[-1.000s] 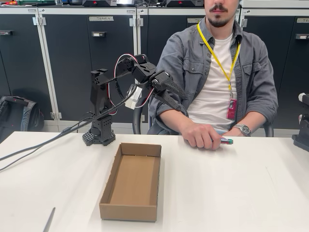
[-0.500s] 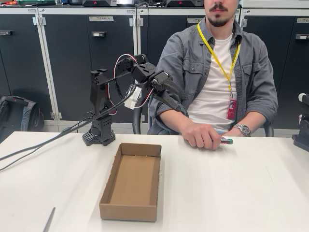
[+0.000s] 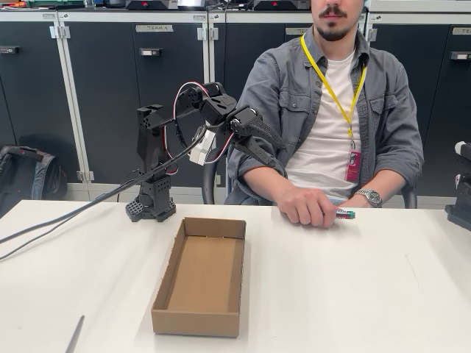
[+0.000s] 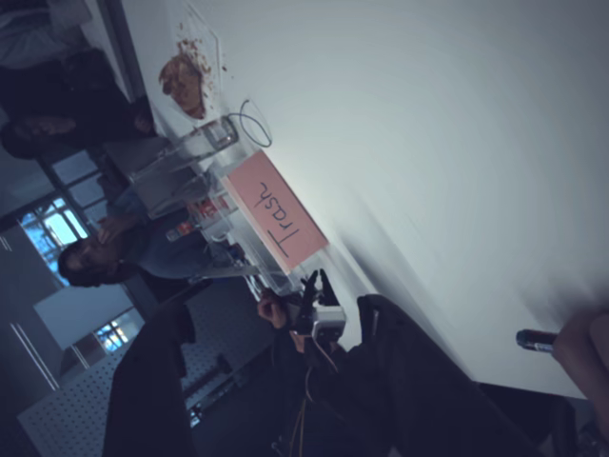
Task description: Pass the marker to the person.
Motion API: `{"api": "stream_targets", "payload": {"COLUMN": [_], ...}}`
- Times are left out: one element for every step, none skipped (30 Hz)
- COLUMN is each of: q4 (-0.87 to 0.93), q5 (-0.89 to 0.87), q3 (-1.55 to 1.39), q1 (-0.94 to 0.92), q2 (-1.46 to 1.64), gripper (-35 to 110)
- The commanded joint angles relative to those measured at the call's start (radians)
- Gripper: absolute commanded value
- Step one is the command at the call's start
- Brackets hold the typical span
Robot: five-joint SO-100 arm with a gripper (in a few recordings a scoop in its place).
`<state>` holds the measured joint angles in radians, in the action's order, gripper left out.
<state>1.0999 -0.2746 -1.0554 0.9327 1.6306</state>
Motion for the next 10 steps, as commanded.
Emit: {"api": "stream_targets", "payload": {"q4": [-0.02,-0.021,-0.021,-0.021,-0.021,-0.021,-0.02,-0.018,-0.018,-0.018], "q5": [0.017,0.018,0.02,0.02,0.02,0.02,0.02,0.02,0.02,0.02], "q3": [0.005,0.005,0.003,0.003,0.003,0.003,0.005,0.006,0.006,0.005], "q1": [-0.003,-0.003,-0.003,-0.003,-0.003,-0.003,-0.003,-0.003,-0.005,-0.005], "q2": [0.064,0.064,0.064,0.064,0.064,0.064,0.064,0.064,0.066,0.067], "gripper": [39,39,39,39,39,39,39,38,38,38]}}
